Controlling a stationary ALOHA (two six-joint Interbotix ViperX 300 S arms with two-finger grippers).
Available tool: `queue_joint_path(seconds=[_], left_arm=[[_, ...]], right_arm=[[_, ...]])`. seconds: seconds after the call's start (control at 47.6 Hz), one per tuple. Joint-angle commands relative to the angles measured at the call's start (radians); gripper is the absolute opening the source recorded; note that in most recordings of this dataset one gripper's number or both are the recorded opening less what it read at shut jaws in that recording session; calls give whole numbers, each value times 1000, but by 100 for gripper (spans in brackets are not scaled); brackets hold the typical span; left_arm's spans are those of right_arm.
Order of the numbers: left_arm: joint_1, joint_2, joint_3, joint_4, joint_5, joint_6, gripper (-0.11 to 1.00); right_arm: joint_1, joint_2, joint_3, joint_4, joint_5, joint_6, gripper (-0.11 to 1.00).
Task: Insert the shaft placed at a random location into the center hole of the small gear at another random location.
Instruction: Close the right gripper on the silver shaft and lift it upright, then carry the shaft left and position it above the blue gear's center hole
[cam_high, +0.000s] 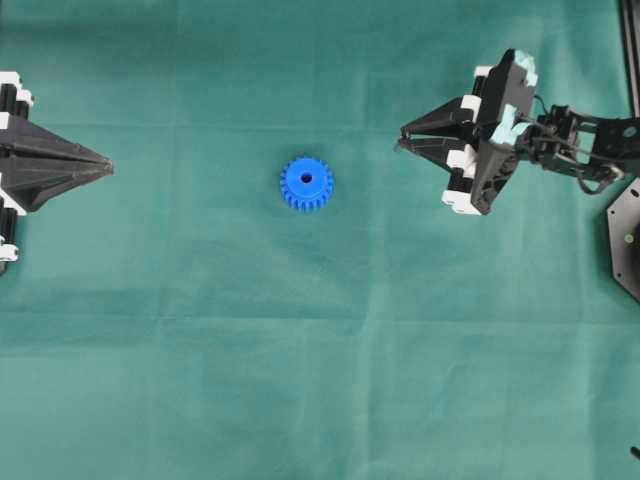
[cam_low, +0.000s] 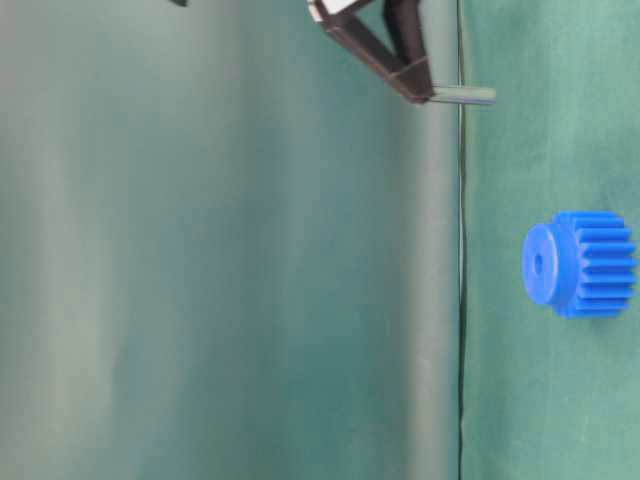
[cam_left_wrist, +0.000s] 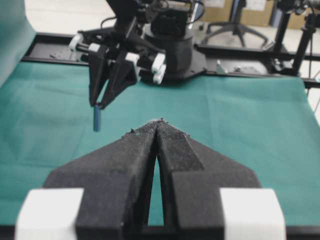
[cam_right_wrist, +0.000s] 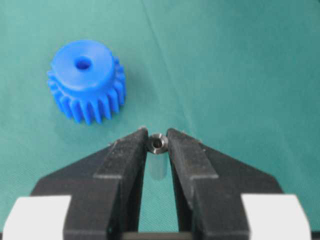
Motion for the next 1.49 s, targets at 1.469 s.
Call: queue_joint_path(seconds=[1.469], left_arm=[[3, 2, -9, -5, 18, -18, 0]], right_arm=[[115, 351, -402, -2, 84, -3, 17]])
